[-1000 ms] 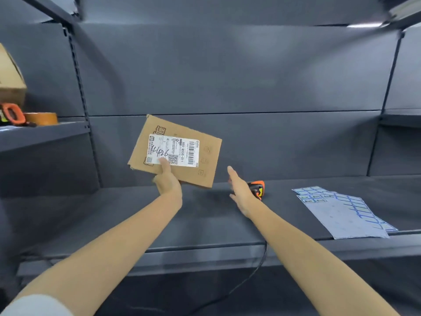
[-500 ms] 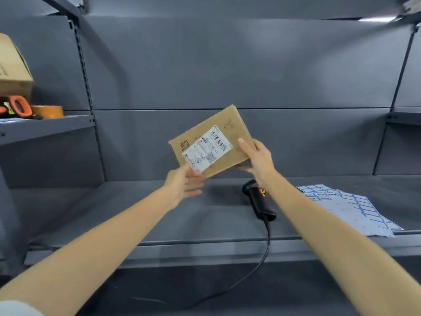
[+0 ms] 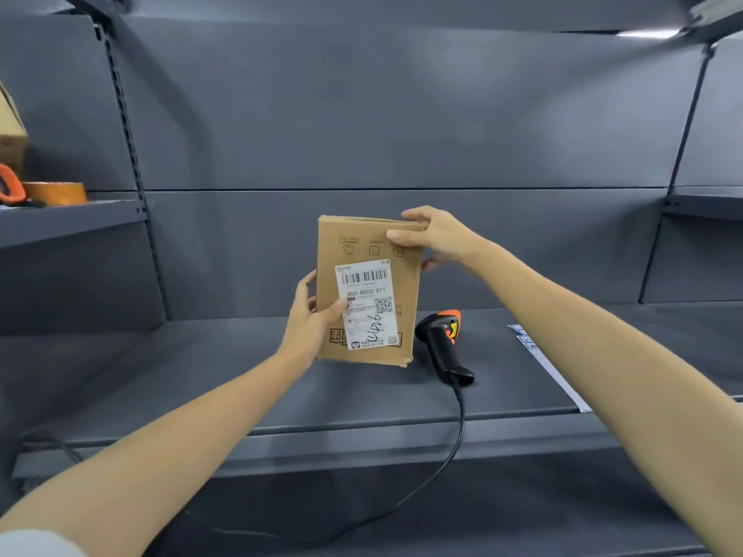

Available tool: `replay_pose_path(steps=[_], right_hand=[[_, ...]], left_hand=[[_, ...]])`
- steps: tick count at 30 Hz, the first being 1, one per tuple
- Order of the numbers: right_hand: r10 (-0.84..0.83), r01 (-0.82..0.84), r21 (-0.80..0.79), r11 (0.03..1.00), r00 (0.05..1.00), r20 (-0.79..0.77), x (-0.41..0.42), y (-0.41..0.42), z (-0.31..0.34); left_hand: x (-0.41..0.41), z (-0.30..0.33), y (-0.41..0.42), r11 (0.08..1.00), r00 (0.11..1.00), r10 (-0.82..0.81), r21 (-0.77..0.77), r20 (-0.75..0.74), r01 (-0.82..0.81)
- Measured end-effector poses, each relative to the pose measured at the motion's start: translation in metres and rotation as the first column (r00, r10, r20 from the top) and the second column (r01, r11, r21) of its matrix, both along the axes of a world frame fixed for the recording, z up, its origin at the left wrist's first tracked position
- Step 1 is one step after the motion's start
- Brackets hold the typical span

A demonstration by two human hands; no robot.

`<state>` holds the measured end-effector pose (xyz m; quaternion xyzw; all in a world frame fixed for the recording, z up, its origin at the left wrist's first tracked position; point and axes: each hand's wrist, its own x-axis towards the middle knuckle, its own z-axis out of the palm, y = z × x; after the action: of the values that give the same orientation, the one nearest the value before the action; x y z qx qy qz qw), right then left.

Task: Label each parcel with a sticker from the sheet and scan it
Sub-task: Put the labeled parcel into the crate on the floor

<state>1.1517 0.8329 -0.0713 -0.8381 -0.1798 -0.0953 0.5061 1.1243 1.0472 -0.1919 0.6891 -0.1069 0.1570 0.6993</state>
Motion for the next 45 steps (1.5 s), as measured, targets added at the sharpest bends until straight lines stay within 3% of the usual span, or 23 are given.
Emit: replay_pose_path(steps=[3,6,9,12,19,21,24,28,32,35,37,40,42,45], right_hand=[[-0.01,0.01,0.063,0.998,1.0,-0.01,0.003,-0.002,-0.014],[-0.006,0.016,0.245,0.969,0.999,-0.041,0.01,-0.003,-0.032],[-0.148,0.17,0.314,0.934,0.985,-0.094,0.02,-0.006,-0.052],[-0.332,0.349,0.175,0.921,0.936,-0.12,0.031,-0.011,-0.08],[-0.551,0.561,-0.023,0.827,0.803,-0.227,0.049,-0.005,-0.149],[-0.637,0.629,-0.101,0.77,0.757,-0.144,0.05,0.002,-0.167],[-0.708,0.714,-0.195,0.672,0.697,0.111,0.048,0.014,-0.183],[-0.708,0.749,-0.44,0.495,0.641,0.295,0.05,0.016,-0.192],[-0.667,0.611,-0.744,0.268,0.676,0.314,0.048,0.011,-0.188],[-0.667,0.553,-0.778,0.298,0.704,0.245,0.047,0.008,-0.183],[-0.7,0.556,-0.685,0.471,0.708,0.094,0.044,-0.001,-0.173],[-0.602,0.561,-0.218,0.798,0.751,-0.272,0.024,-0.014,-0.146],[-0.466,0.541,0.139,0.829,0.807,-0.361,0.001,-0.012,-0.134],[-0.342,0.429,0.363,0.827,0.897,-0.282,-0.041,0.004,-0.138]], left_hand=[[0.001,-0.012,-0.006,0.997,0.996,0.078,0.007,0.038,-0.078],[0.003,-0.022,-0.012,0.993,0.994,0.106,-0.062,0.029,-0.104],[0.008,-0.031,-0.013,0.987,0.992,0.126,-0.097,-0.003,-0.125],[0.013,-0.042,-0.013,0.986,0.99,0.139,-0.092,-0.02,-0.14],[0.028,-0.053,-0.012,0.984,0.989,0.145,-0.103,-0.038,-0.148],[0.03,-0.055,-0.013,0.984,0.99,0.139,-0.11,-0.034,-0.142],[0.032,-0.057,-0.014,0.98,0.99,0.135,-0.144,-0.032,-0.139],[0.034,-0.061,-0.016,0.973,0.99,0.134,-0.188,-0.032,-0.138],[0.035,-0.063,-0.014,0.972,0.992,0.121,-0.198,-0.029,-0.125],[0.037,-0.063,-0.012,0.973,0.994,0.108,-0.199,-0.037,-0.113],[0.037,-0.062,-0.012,0.973,0.993,0.104,-0.203,-0.049,-0.112],[0.037,-0.061,-0.013,0.969,0.992,0.108,-0.215,-0.066,-0.12],[0.039,-0.059,-0.013,0.968,0.99,0.121,-0.211,-0.069,-0.133],[0.04,-0.058,-0.014,0.967,0.991,0.121,-0.22,-0.058,-0.131]])
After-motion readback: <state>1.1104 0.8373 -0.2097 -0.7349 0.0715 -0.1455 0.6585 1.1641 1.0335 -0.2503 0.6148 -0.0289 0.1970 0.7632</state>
